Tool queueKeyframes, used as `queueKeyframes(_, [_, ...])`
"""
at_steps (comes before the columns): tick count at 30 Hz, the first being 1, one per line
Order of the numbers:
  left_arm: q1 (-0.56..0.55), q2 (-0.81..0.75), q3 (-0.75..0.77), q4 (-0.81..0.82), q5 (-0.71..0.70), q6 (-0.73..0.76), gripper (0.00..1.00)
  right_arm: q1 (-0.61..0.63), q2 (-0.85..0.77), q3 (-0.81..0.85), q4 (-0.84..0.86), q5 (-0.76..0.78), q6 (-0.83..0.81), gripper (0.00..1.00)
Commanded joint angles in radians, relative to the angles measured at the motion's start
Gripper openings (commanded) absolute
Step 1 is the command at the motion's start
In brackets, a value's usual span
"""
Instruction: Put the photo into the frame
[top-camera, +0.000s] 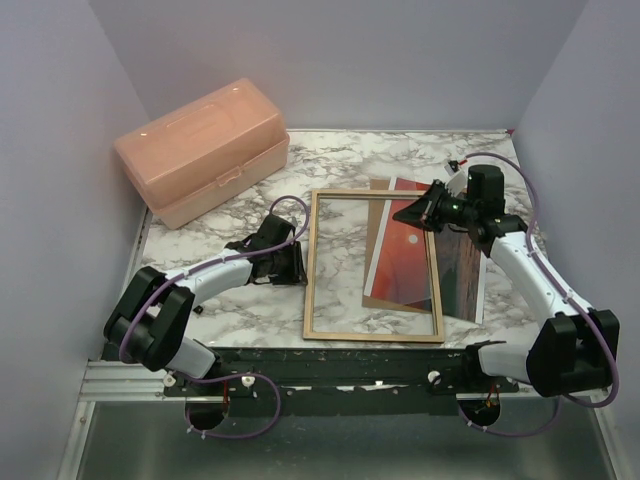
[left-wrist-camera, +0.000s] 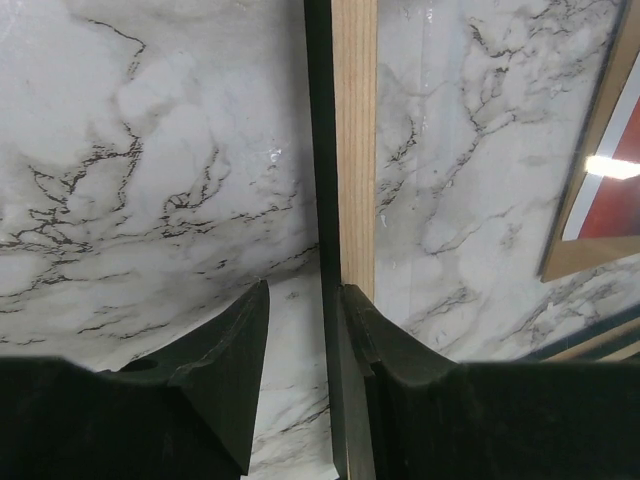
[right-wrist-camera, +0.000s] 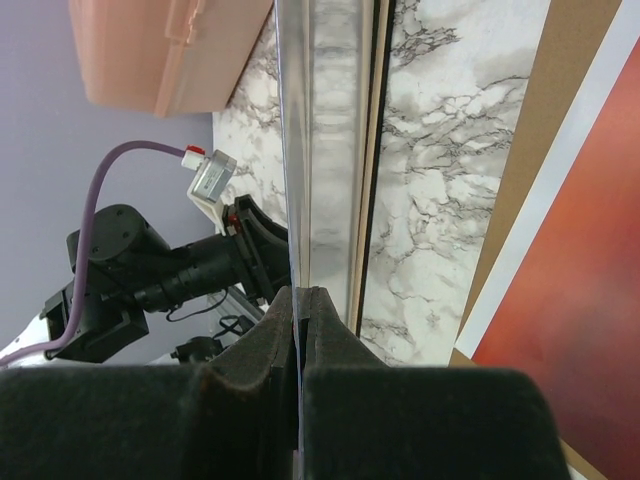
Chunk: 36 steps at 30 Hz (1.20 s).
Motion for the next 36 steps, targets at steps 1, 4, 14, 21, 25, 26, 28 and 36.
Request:
queueKeyframes(1, [-0.002,0.019,0.016,0.000,-0.009,0.017,0.34,-0.004,0.012,-0.013,0.048,-0.021,0.029,0.00])
queueKeyframes(4, [-0.002,0.021,0.018,-0.007,-0.013,0.020,0.33,-0.004,0.026,-0.018,0.055,-0.019,0.039,0.00])
queueKeyframes(14, [-0.002,0.029,0.018,-0.010,-0.015,0.020,0.32,-0.003,0.022,-0.038,0.055,-0.033,0.061,0.00])
queueKeyframes(21, [-0.002,0.032,0.019,-0.014,-0.019,0.022,0.31,-0.004,-0.015,-0.061,0.056,-0.042,0.096,0.00])
queueKeyframes(25, [-0.002,0.030,0.019,-0.015,-0.019,0.025,0.30,-0.004,-0.043,-0.071,0.062,-0.028,0.122,0.00])
queueKeyframes(26, [-0.002,0.031,0.019,-0.015,-0.019,0.026,0.30,-0.004,-0.051,-0.075,0.064,-0.026,0.128,0.00])
queueKeyframes(28, [-0.002,0.030,0.020,-0.019,-0.021,0.027,0.30,-0.004,-0.059,-0.082,0.070,-0.026,0.140,0.00])
queueKeyframes(36, [-0.002,0.032,0.018,-0.017,-0.024,0.029,0.29,-0.004,-0.064,-0.106,0.085,-0.031,0.149,0.00])
